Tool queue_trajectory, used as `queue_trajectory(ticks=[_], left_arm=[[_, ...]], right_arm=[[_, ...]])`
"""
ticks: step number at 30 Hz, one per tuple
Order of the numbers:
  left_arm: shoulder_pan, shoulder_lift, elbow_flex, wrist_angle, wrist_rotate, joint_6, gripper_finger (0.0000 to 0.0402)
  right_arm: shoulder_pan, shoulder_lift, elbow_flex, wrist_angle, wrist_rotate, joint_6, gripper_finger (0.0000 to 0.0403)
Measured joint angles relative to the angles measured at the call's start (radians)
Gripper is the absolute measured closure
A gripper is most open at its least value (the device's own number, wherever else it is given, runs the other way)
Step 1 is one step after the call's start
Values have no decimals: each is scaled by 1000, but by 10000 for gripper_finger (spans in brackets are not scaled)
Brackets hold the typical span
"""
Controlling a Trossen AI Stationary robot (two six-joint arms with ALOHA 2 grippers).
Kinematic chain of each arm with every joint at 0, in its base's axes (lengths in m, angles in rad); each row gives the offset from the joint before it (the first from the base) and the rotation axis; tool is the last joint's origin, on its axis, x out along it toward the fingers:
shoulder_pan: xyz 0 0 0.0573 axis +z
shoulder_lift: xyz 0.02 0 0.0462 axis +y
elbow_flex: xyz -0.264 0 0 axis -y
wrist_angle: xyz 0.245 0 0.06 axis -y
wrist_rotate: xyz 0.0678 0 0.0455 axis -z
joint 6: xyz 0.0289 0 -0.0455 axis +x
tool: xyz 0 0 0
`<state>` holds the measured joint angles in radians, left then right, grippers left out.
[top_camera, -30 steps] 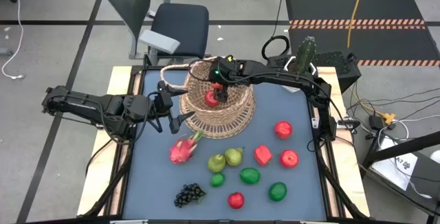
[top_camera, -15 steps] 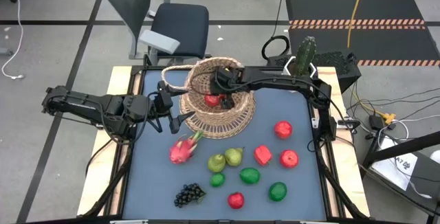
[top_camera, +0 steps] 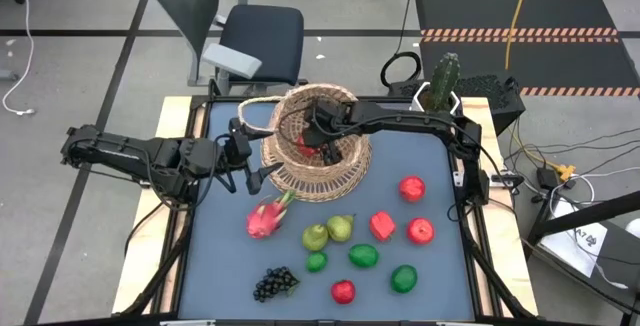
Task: Build produce basket
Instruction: Put the apple into the basket
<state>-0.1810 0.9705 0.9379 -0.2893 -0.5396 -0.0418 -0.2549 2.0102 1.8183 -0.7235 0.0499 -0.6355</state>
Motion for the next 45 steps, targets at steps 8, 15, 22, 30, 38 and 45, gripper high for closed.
queue_trajectory(ticks=[8, 15, 22, 30, 38, 45], left_arm=[[0, 0, 0, 1, 0, 7, 11], [0, 0, 0, 2, 0, 7, 11], [0, 0, 0, 12, 0, 14, 11], [0, 0, 0, 14, 0, 13, 11], [0, 0, 0, 14, 0, 12, 11], [0, 0, 0, 14, 0, 11, 11]], right_arm=[[-45, 0, 0, 0, -86, 105, 57], [-60, 0, 0, -9, -104, 266, 57], [-57, 0, 0, -45, -50, 350, 57], [-66, 0, 0, -74, -23, 340, 57], [-66, 0, 0, -76, -24, 330, 57], [-66, 0, 0, -83, -24, 328, 56]])
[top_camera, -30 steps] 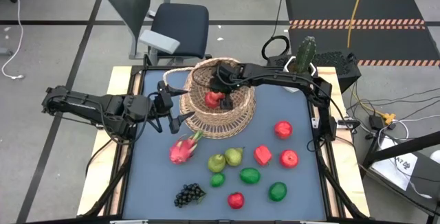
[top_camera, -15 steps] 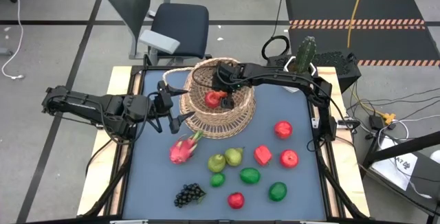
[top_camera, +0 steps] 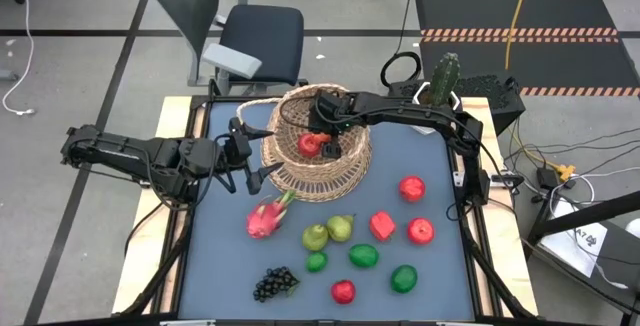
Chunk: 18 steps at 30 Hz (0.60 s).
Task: Build produce basket
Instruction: Put the apple into the basket
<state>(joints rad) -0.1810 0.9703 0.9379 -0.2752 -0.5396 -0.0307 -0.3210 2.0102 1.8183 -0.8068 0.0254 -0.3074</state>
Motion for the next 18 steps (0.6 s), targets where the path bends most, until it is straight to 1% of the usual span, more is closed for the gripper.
queue_trajectory(ticks=[5, 18], left_arm=[[0, 0, 0, 0, 0, 0, 11], [0, 0, 0, 0, 0, 0, 11]], right_arm=[[0, 0, 0, -10, 2, -20, 47], [0, 1, 0, -22, -2, -20, 45]])
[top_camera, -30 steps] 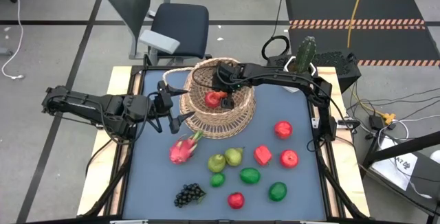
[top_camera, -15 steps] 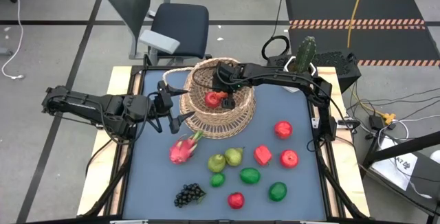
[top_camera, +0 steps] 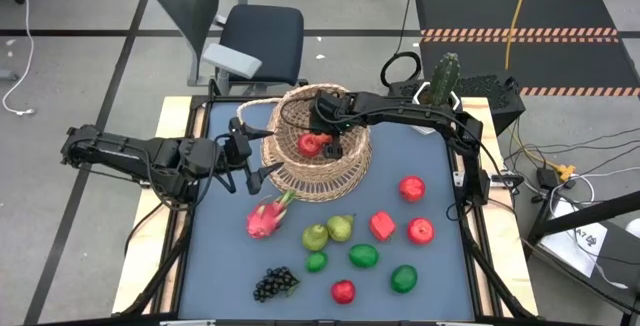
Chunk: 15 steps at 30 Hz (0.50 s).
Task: Build produce basket
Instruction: Put the apple into the basket
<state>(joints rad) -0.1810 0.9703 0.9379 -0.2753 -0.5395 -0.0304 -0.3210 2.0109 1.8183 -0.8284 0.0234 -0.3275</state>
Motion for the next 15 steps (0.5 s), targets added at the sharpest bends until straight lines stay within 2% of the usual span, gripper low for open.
queue_trajectory(ticks=[15], left_arm=[[0, 0, 0, 0, 0, 0, 11]], right_arm=[[1, 0, 0, -11, -30, -2, 45]])
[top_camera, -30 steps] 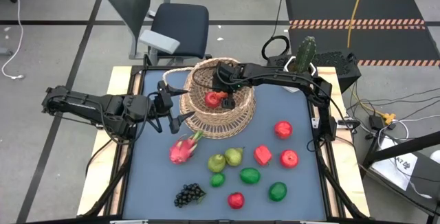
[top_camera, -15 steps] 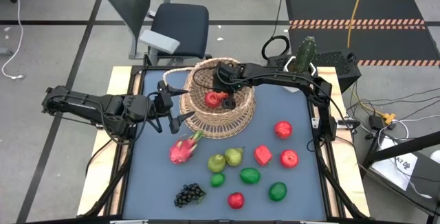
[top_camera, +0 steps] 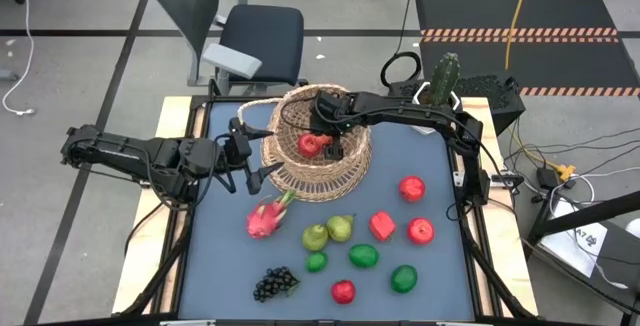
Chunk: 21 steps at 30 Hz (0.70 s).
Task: Build produce basket
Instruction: Put the apple into the basket
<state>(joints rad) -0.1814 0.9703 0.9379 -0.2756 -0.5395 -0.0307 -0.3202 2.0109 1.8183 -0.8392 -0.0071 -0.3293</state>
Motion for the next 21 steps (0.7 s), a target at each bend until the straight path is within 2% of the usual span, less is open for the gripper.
queue_trajectory(ticks=[15, 21], left_arm=[[0, 0, 0, 0, 0, -4, 11], [0, 0, 0, 0, 0, -5, 11]], right_arm=[[0, 0, 0, 3, -25, -2, 44], [2, 0, 0, 4, 18, 0, 7]])
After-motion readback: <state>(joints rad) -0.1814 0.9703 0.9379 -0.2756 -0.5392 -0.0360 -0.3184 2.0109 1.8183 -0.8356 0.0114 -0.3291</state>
